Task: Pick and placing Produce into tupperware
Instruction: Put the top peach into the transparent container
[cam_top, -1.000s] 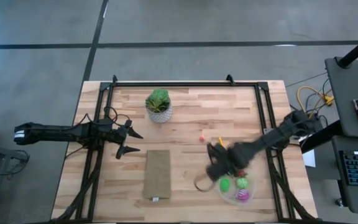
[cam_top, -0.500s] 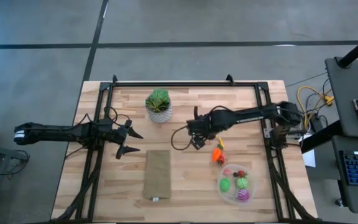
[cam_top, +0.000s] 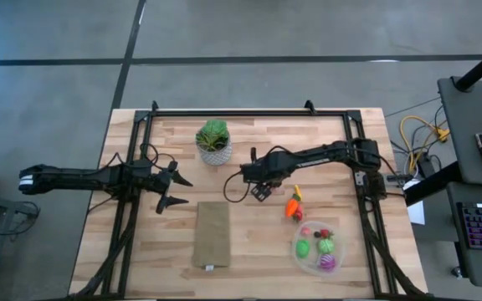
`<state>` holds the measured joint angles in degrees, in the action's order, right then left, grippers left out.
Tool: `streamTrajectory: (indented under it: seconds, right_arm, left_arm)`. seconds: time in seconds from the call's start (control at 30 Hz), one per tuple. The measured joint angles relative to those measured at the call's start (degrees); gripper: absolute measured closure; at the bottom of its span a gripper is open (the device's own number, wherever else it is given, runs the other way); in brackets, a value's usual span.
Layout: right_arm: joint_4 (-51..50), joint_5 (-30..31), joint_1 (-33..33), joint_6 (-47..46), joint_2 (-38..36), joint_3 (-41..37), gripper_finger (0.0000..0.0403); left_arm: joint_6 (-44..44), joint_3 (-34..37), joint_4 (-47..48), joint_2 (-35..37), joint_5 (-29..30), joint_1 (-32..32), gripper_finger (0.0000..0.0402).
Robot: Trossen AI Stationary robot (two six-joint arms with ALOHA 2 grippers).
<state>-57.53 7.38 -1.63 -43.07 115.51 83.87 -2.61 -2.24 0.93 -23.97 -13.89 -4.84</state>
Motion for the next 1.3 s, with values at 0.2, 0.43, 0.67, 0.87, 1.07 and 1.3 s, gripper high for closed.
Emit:
streamTrajectory:
  seconds: [0.2,0.43,0.67,0.87,1.07,1.3]
  right_arm:
    - [0.2,-0.1,-0.2,0.3,-0.6,-0.1,0.0185]
    - [0.7,-1.4,-0.2,0.0,1.0,-1.1,0.0187]
    - [1.5,-1.4,-0.2,0.0,1.3,-1.1,0.0191]
    - [1.6,-1.8,-0.3,0.0,1.3,-1.6,0.0220]
    - [2.9,-1.8,-0.3,0.0,1.3,-2.0,0.0248]
    - [2.9,-1.8,-0.3,-0.2,1.2,-2.8,0.0278]
  left_arm:
    - [0.0,0.0,0.0,0.0,0.0,0.0,0.0118]
    - [0.0,0.0,0.0,0.0,0.0,0.0,0.0118]
    - [0.0,0.0,0.0,-0.1,0.0,0.0,0.0118]
    - [0.0,0.0,0.0,-0.2,0.0,0.0,0.0118]
    - [0.0,0.0,0.0,-0.4,0.0,0.0,0.0118]
    - [0.0,0.0,0.0,-0.4,0.0,0.0,0.0118]
